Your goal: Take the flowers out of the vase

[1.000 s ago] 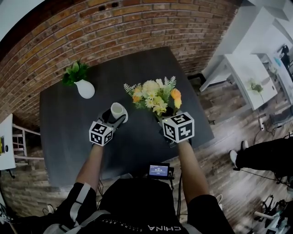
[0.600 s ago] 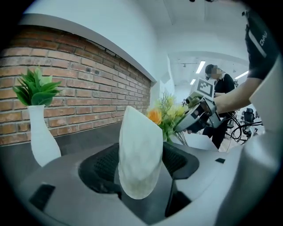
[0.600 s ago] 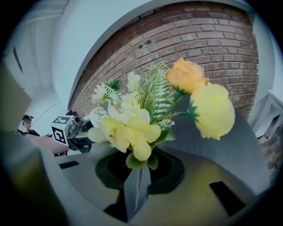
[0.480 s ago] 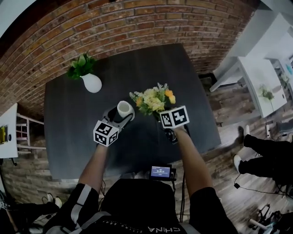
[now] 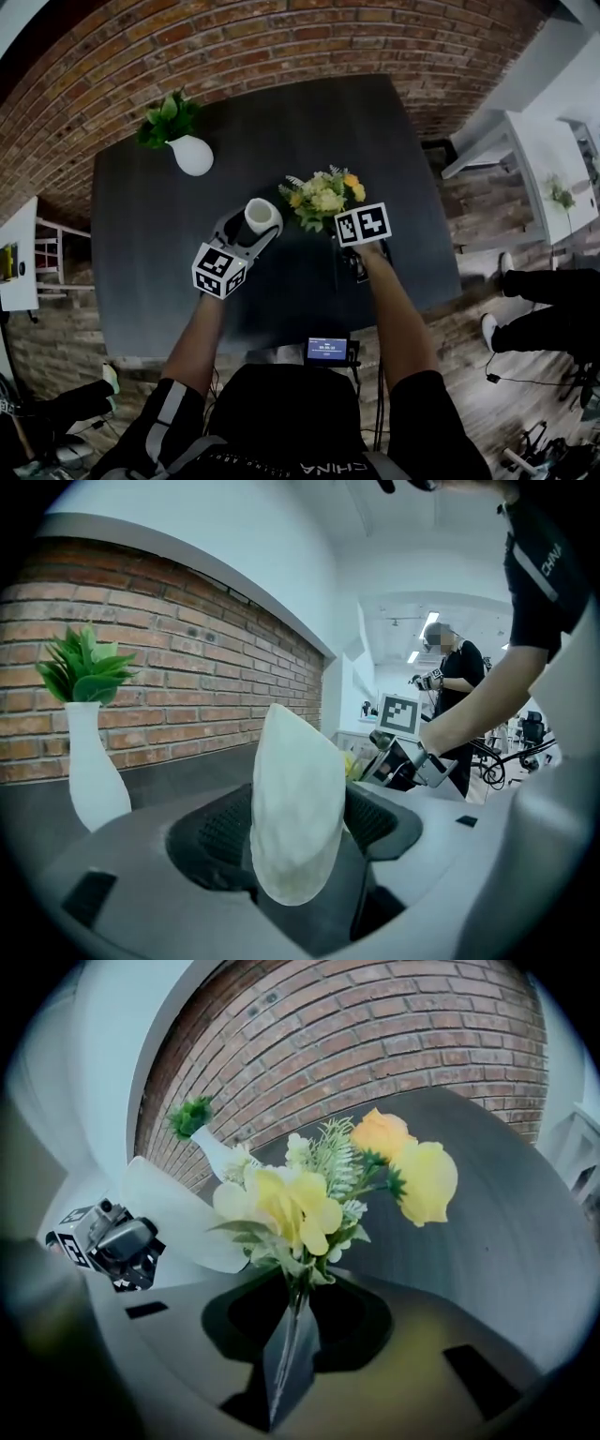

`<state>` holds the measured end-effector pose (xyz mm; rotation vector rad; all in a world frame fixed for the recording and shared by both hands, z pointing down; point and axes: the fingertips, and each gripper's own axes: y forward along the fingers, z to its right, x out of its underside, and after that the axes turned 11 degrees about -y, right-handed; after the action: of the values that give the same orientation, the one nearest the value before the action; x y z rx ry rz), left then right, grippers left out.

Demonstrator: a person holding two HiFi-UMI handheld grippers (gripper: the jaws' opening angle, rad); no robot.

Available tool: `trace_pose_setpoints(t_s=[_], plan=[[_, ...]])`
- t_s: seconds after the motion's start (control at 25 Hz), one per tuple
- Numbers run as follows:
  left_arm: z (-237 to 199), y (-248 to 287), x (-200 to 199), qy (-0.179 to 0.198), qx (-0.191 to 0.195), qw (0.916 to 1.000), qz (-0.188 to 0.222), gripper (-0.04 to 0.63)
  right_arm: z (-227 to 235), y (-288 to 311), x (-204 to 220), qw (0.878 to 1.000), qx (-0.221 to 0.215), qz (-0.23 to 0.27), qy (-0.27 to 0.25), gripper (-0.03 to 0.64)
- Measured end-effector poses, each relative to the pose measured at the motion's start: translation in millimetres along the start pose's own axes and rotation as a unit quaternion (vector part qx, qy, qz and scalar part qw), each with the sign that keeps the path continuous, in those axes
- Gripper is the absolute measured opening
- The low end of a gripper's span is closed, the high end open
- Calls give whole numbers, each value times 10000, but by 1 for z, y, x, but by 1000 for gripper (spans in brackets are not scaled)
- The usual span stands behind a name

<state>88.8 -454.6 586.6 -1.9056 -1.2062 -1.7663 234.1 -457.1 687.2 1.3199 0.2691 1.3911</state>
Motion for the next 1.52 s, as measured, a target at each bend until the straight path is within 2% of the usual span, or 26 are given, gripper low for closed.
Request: trace_pose_setpoints(t_s=[0.44, 0.6, 0.68, 0.92, 1.52], plan=[[1, 0, 0, -39, -15, 10000, 67, 310, 9, 7, 8, 9998, 145, 134, 88, 81], [0, 1, 0, -41, -35, 9999, 95, 310, 8, 8, 10, 9999, 111, 113, 35, 239], [-1, 1, 0, -50, -31, 9999, 97, 311, 9, 6, 12, 9999, 102, 94, 20, 258], [-2, -1, 0, -69, -25, 9999, 92, 311, 6, -8, 15, 9998, 80, 113, -105, 262], [-5, -8, -1, -215, -71, 9996, 167, 318, -16, -62, 24, 9977, -15, 666, -112, 262]])
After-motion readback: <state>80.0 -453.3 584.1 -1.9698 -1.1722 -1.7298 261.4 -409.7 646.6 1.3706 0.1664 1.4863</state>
